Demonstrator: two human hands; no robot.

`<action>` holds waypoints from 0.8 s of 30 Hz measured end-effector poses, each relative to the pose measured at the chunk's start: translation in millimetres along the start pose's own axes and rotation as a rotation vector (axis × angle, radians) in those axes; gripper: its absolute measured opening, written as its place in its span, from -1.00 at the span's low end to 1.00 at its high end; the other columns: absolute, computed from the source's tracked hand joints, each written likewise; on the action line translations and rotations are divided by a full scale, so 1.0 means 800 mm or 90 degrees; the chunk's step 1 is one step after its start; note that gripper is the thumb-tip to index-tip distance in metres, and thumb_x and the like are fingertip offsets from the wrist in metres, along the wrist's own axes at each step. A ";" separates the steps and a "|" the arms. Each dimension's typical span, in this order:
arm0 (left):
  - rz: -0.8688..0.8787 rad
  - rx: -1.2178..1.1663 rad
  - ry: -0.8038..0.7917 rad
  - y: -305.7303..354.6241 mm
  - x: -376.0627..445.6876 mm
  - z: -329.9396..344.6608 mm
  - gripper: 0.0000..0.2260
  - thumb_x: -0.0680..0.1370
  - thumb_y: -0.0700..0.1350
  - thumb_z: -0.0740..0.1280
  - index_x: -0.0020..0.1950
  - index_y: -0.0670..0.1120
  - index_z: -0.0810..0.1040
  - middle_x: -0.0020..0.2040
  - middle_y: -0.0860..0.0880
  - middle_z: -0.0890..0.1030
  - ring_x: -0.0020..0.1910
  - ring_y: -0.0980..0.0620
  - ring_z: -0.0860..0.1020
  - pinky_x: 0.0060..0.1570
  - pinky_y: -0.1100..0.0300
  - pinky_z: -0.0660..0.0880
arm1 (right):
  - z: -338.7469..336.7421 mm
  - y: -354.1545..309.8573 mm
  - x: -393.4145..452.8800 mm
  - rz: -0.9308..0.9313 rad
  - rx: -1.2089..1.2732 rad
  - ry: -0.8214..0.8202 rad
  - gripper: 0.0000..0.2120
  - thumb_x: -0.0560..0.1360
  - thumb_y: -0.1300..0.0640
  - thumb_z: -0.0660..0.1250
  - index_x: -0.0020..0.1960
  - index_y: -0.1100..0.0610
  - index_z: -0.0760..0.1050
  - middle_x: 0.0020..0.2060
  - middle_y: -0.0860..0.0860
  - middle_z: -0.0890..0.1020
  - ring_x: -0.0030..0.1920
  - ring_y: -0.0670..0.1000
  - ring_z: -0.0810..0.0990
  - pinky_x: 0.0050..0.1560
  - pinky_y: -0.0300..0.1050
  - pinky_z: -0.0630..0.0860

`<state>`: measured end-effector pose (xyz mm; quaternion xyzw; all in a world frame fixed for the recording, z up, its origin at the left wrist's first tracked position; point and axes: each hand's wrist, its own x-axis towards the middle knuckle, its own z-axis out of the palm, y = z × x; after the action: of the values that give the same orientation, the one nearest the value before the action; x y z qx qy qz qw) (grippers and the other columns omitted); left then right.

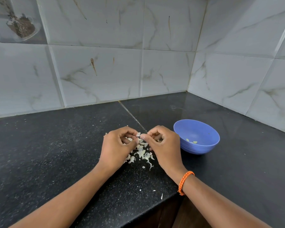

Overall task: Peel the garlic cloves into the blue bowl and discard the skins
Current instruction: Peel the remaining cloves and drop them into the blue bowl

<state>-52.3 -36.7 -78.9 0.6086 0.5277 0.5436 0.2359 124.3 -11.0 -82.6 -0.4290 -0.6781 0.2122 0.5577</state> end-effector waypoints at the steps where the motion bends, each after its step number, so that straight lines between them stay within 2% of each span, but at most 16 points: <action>1: 0.001 0.001 -0.002 0.000 0.000 0.000 -0.83 0.53 -0.23 0.58 -0.04 0.05 0.74 -0.17 0.12 0.74 -0.29 0.11 0.69 -0.09 -0.01 0.71 | -0.001 0.000 -0.001 0.012 0.018 0.000 -0.85 0.55 0.08 0.57 -0.16 0.08 0.69 -0.32 -0.05 0.68 -0.30 0.02 0.69 -0.28 0.04 0.66; 3: -0.001 0.001 -0.002 0.001 0.000 0.000 -0.82 0.53 -0.25 0.58 -0.04 0.05 0.74 -0.15 0.12 0.75 -0.29 0.13 0.68 -0.11 0.03 0.70 | -0.001 0.002 -0.001 0.014 0.042 -0.013 -0.96 0.59 0.19 0.51 -0.04 0.10 0.72 -0.23 -0.06 0.72 -0.22 -0.02 0.73 -0.19 0.02 0.70; 4: -0.001 -0.001 -0.002 0.001 0.000 0.000 -0.81 0.53 -0.26 0.57 -0.03 0.04 0.73 -0.15 0.11 0.75 -0.30 0.14 0.68 -0.12 0.07 0.70 | 0.000 0.001 -0.002 0.008 0.035 -0.013 -0.92 0.59 0.23 0.49 0.03 0.08 0.72 -0.14 -0.09 0.73 -0.13 -0.03 0.74 -0.12 0.03 0.71; 7: -0.003 -0.014 -0.005 0.003 -0.001 0.001 -0.81 0.53 -0.28 0.57 -0.02 0.02 0.73 -0.15 0.08 0.75 -0.31 0.15 0.68 -0.14 0.11 0.69 | 0.001 0.000 -0.003 -0.013 0.054 -0.047 -0.89 0.63 0.17 0.46 0.12 0.03 0.72 -0.04 -0.12 0.74 0.01 -0.01 0.73 -0.03 0.05 0.71; 12: -0.005 -0.030 -0.008 0.001 -0.001 0.000 -0.88 0.53 -0.20 0.60 -0.05 -0.01 0.73 -0.19 0.04 0.75 -0.32 0.01 0.73 -0.18 -0.01 0.68 | -0.001 -0.008 -0.005 0.008 0.083 -0.091 -0.67 0.58 0.26 0.50 0.29 -0.02 0.68 -0.10 -0.09 0.76 -0.02 -0.05 0.74 -0.02 -0.17 0.68; 18: -0.026 -0.086 0.011 0.003 0.000 -0.003 -0.83 0.54 -0.26 0.58 0.04 -0.03 0.72 -0.16 -0.02 0.77 -0.29 -0.08 0.75 -0.22 0.05 0.66 | -0.001 -0.007 -0.003 0.023 0.149 -0.114 -0.60 0.57 0.28 0.52 0.35 -0.01 0.61 -0.06 -0.02 0.75 0.03 0.04 0.75 0.09 0.05 0.72; 24: -0.015 -0.139 -0.004 0.009 0.001 -0.003 -0.72 0.56 -0.34 0.54 0.16 -0.03 0.64 -0.15 -0.09 0.77 -0.21 -0.08 0.76 -0.14 0.14 0.67 | 0.000 -0.004 -0.003 0.036 0.158 -0.076 -0.69 0.61 0.28 0.47 0.30 0.03 0.59 -0.09 0.02 0.78 -0.05 0.03 0.78 0.06 0.04 0.73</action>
<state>-51.7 -39.2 -71.8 0.5748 0.4717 0.5929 0.3092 123.4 -14.9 -81.4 -0.3623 -0.6661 0.3353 0.5591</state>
